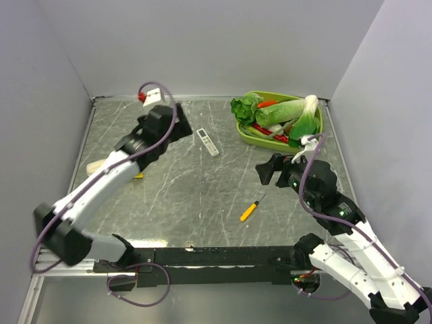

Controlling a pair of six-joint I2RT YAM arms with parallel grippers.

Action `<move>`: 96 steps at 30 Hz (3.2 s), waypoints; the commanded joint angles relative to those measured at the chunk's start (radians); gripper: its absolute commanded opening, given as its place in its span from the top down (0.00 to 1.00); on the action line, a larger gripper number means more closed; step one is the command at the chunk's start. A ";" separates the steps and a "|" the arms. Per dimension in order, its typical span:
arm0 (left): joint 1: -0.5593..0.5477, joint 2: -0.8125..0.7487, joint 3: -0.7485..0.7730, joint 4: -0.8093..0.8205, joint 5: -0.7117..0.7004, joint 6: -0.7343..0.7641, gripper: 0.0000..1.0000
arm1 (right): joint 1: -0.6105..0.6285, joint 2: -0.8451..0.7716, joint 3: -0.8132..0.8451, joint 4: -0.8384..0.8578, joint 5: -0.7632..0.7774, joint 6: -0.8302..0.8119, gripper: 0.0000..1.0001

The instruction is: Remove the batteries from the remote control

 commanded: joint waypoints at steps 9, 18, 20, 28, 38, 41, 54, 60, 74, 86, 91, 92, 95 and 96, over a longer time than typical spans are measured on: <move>0.017 0.702 0.571 -0.345 -0.066 -0.447 0.12 | 0.003 -0.129 -0.027 -0.084 -0.035 0.003 0.00; 0.015 0.987 0.828 -0.384 -0.086 -0.437 0.16 | 0.003 -0.145 -0.020 -0.107 -0.082 0.015 0.00; 0.014 1.014 0.830 -0.370 -0.077 -0.437 0.16 | 0.003 -0.140 -0.010 -0.122 -0.084 0.012 0.00; 0.012 1.093 0.836 -0.307 -0.063 -0.420 0.14 | 0.005 -0.156 -0.009 -0.134 -0.096 0.009 0.00; 0.011 1.134 0.827 -0.233 -0.040 -0.386 0.12 | 0.005 -0.162 -0.024 -0.130 -0.118 0.012 0.00; 0.011 1.163 0.848 -0.273 -0.055 -0.406 0.15 | 0.003 -0.166 -0.024 -0.130 -0.118 0.015 0.00; 0.012 1.084 0.695 -0.265 0.009 -0.372 0.52 | 0.005 -0.185 -0.047 -0.116 -0.159 0.012 0.00; 0.026 0.761 0.270 0.108 0.286 -0.254 0.69 | 0.002 -0.203 -0.131 0.017 -0.265 0.032 0.02; 0.028 0.131 -0.481 1.250 1.037 -0.374 0.79 | 0.005 -0.076 -0.349 0.557 -0.562 0.205 0.02; -0.034 0.111 -0.601 1.741 1.190 -0.607 0.87 | 0.005 0.143 -0.385 1.065 -0.737 0.356 0.02; -0.046 0.094 -0.604 1.691 1.183 -0.559 0.87 | 0.014 0.243 -0.366 1.157 -0.782 0.397 0.05; -0.047 0.092 -0.600 1.690 1.184 -0.556 0.87 | 0.015 0.252 -0.366 1.174 -0.791 0.402 0.05; -0.051 0.097 -0.585 1.692 1.181 -0.552 0.88 | 0.029 0.288 -0.362 1.234 -0.806 0.418 0.11; -0.052 0.099 -0.584 1.697 1.180 -0.549 0.89 | 0.032 0.305 -0.359 1.254 -0.808 0.425 0.13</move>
